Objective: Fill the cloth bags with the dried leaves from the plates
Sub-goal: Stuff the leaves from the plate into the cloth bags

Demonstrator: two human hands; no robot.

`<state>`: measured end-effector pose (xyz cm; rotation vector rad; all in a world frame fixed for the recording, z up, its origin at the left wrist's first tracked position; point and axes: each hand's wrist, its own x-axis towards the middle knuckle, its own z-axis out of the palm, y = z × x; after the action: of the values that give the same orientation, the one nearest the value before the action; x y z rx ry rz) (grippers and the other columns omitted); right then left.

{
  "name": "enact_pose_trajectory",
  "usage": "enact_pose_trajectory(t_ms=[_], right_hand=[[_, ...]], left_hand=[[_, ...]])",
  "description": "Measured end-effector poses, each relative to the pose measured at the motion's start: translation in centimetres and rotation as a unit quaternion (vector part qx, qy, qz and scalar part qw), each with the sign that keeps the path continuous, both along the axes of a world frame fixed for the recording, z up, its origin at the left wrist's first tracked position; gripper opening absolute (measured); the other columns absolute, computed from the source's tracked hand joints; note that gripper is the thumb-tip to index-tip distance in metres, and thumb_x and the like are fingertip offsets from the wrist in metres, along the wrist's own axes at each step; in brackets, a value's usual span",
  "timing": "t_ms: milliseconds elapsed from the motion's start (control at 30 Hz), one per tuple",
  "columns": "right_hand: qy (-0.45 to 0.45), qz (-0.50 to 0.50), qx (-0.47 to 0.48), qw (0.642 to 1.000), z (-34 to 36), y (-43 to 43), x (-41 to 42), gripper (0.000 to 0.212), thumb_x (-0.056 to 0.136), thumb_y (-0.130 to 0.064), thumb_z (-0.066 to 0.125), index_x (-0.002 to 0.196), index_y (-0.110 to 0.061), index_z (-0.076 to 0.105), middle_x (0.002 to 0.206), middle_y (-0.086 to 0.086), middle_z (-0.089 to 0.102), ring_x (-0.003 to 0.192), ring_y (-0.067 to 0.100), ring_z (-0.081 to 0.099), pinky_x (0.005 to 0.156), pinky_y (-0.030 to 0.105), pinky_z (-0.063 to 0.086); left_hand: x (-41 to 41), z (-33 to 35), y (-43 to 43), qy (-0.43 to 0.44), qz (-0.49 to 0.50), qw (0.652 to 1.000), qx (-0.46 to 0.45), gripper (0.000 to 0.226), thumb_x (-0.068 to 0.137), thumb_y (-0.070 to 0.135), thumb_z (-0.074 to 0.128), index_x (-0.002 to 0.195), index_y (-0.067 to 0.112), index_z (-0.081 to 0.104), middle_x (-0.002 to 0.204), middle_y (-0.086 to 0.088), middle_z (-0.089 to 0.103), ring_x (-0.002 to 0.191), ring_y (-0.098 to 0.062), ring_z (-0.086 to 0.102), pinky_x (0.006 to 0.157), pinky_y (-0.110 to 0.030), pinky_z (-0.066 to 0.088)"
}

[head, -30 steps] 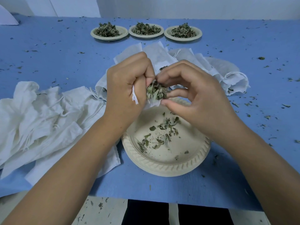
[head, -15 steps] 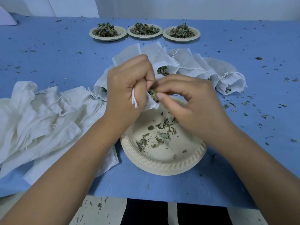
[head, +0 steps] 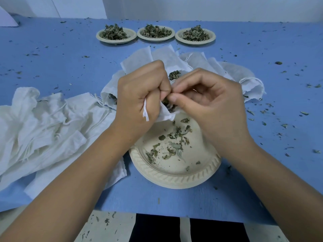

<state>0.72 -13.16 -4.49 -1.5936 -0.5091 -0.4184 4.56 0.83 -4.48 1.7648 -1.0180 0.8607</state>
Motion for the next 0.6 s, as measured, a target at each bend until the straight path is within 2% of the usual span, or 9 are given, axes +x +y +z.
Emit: enact_pose_trajectory(t_ms=[33,100,133,233,300,400,500,567,600], right_hand=[[-0.049,-0.004,-0.088,0.995,0.0,0.1,0.0,0.003,0.082,0.001,0.069,0.084,-0.001,0.068,0.084,0.01,0.067,0.08,0.02,0.065,0.076,0.033,0.055],[-0.107,0.006,-0.242,0.964,-0.4,0.3,-0.1,0.016,0.091,-0.013,0.061,0.088,0.0,0.069,0.087,0.007,0.066,0.085,0.018,0.063,0.076,0.034,0.05],[-0.112,0.017,-0.274,0.955,-0.4,0.1,-0.2,0.023,0.094,-0.018,0.055,0.092,0.0,0.069,0.092,0.007,0.067,0.089,0.018,0.063,0.079,0.033,0.049],[-0.152,-0.019,-0.258,0.954,0.1,-0.6,-0.2,0.031,0.095,-0.02,0.046,0.102,-0.001,0.07,0.109,0.006,0.067,0.106,0.017,0.062,0.091,0.037,0.048],[-0.186,-0.057,-0.271,0.943,0.2,-1.0,-0.2,0.033,0.095,-0.021,0.044,0.102,-0.001,0.07,0.109,0.007,0.068,0.105,0.02,0.062,0.094,0.041,0.045],[-0.196,-0.032,-0.38,0.903,0.0,-0.1,-0.4,0.037,0.094,-0.025,0.041,0.104,-0.001,0.068,0.111,0.007,0.067,0.107,0.017,0.059,0.11,0.042,0.03],[-0.162,0.003,-0.481,0.861,-0.4,0.9,-0.4,0.036,0.097,-0.031,0.041,0.106,-0.005,0.064,0.115,0.004,0.062,0.115,0.013,0.052,0.118,0.044,0.015],[-0.138,0.02,-0.479,0.867,-0.2,0.9,-0.4,0.031,0.099,-0.03,0.043,0.109,-0.008,0.063,0.12,0.001,0.061,0.118,0.01,0.05,0.119,0.042,0.011],[-0.117,0.034,-0.441,0.889,0.1,0.6,-0.4,0.028,0.098,-0.027,0.044,0.11,-0.011,0.063,0.121,-0.002,0.061,0.118,0.007,0.051,0.118,0.039,0.012]], left_hand=[[0.0,-0.1,0.0,0.0,-0.003,1.0,-0.006,0.034,0.066,-0.017,0.032,0.062,0.015,0.042,0.059,-0.002,0.037,0.054,-0.013,0.031,0.053,-0.021,0.025],[0.1,-0.1,0.0,0.008,0.005,1.0,-0.027,0.039,0.063,-0.02,0.032,0.066,0.019,0.04,0.06,0.002,0.035,0.054,-0.011,0.031,0.054,-0.021,0.024],[0.1,-0.1,0.0,0.015,0.014,0.999,-0.037,0.039,0.063,-0.02,0.033,0.066,0.019,0.04,0.06,0.003,0.034,0.054,-0.01,0.032,0.054,-0.021,0.024],[0.4,0.0,0.3,0.026,0.043,0.997,-0.061,0.028,0.066,-0.012,0.031,0.062,0.014,0.042,0.058,0.0,0.034,0.056,-0.01,0.032,0.056,-0.019,0.025],[0.5,0.0,0.4,0.022,0.051,0.996,-0.075,0.028,0.066,-0.011,0.031,0.063,0.015,0.042,0.058,-0.002,0.035,0.056,-0.011,0.032,0.056,-0.02,0.025],[0.2,0.0,0.2,-0.003,0.021,0.997,-0.07,0.03,0.066,-0.011,0.03,0.062,0.017,0.039,0.059,-0.002,0.034,0.053,-0.014,0.029,0.053,-0.025,0.024],[0.0,-0.2,0.2,-0.036,-0.009,0.998,-0.042,0.025,0.066,-0.011,0.031,0.055,0.011,0.037,0.058,-0.002,0.032,0.052,-0.016,0.026,0.049,-0.03,0.022],[0.0,-0.1,0.1,-0.033,0.005,0.999,-0.037,0.025,0.065,-0.011,0.031,0.053,0.009,0.039,0.057,-0.003,0.032,0.052,-0.017,0.027,0.049,-0.03,0.022],[0.0,0.0,0.1,-0.026,0.018,0.999,-0.043,0.024,0.064,-0.011,0.031,0.053,0.009,0.04,0.057,-0.004,0.032,0.053,-0.018,0.027,0.049,-0.029,0.022]])
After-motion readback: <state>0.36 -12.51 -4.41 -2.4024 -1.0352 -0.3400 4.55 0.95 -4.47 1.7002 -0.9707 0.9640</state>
